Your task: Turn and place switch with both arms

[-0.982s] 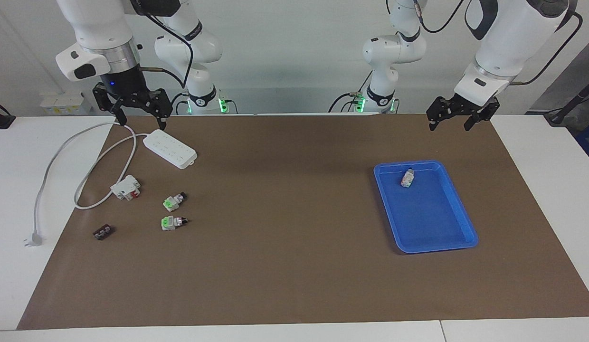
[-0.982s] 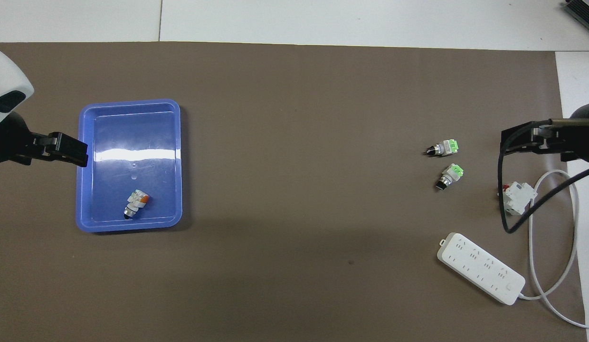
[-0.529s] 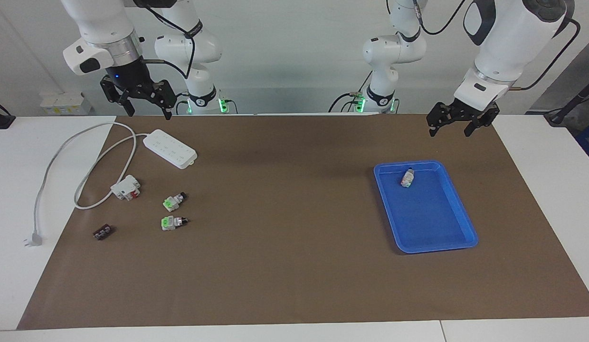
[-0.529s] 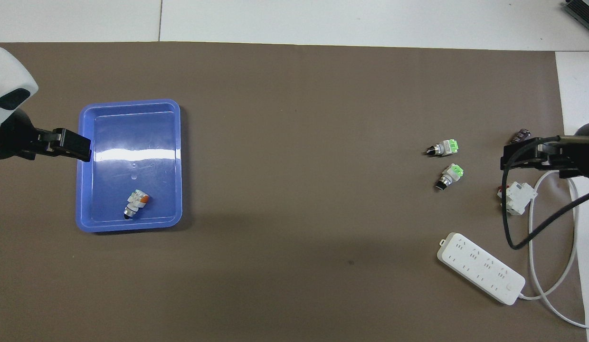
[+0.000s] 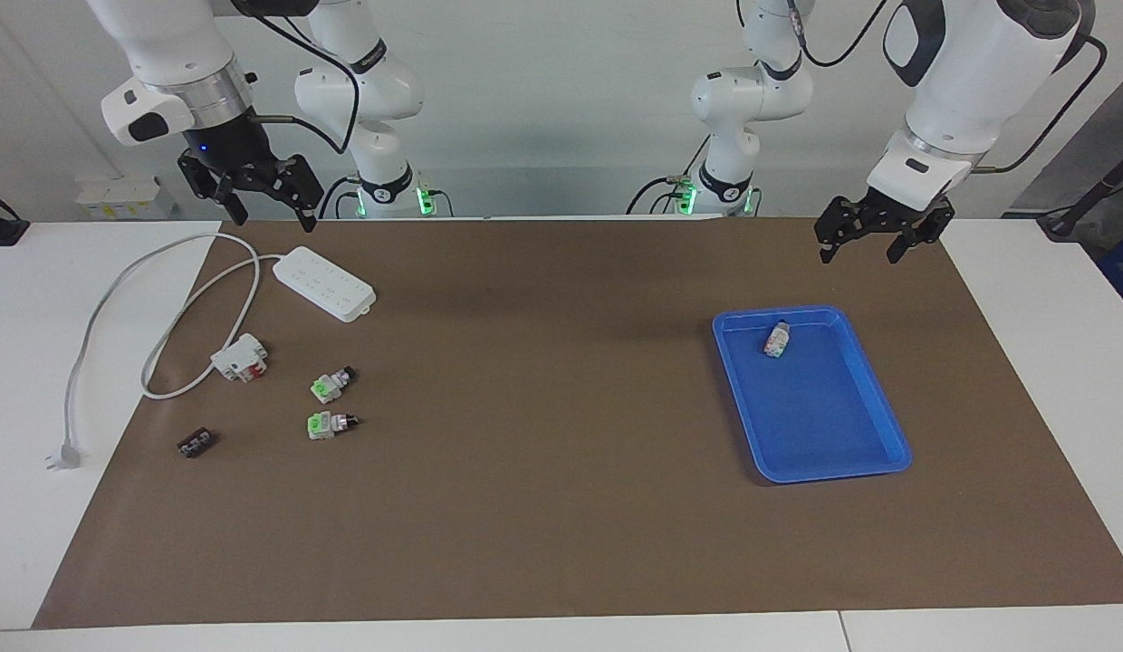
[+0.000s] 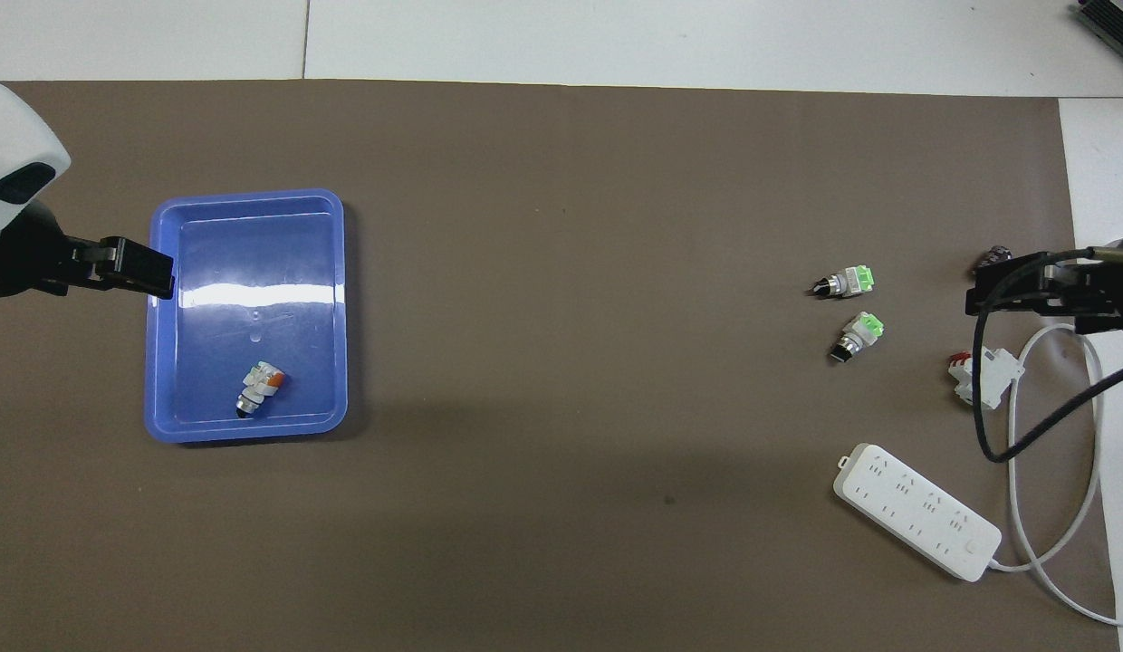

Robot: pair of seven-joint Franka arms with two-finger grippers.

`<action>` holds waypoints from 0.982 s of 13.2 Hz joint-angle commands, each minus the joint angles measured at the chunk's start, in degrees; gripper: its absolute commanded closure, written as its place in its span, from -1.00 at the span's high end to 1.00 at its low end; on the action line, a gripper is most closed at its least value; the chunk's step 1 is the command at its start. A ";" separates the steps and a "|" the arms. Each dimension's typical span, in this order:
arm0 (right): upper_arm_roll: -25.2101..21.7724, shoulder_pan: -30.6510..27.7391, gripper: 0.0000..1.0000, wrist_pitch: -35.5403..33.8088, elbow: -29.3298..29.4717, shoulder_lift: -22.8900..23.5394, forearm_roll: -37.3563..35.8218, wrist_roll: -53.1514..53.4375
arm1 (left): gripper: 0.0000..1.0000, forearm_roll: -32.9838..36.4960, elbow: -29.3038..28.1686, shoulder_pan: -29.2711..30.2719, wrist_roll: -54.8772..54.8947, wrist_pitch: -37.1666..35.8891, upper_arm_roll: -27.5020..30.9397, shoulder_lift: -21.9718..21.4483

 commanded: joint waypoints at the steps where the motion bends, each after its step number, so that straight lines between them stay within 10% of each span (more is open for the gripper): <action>1: -0.68 0.79 1.00 0.19 -0.59 -0.06 0.26 0.00 | 1.00 -0.38 -1.40 -0.27 0.53 0.61 0.09 -0.87; 13: -0.42 0.70 1.00 -0.60 1.00 1.97 -0.53 -2.37 | 1.00 -2.05 -1.66 -0.19 1.33 -1.33 -0.26 -0.96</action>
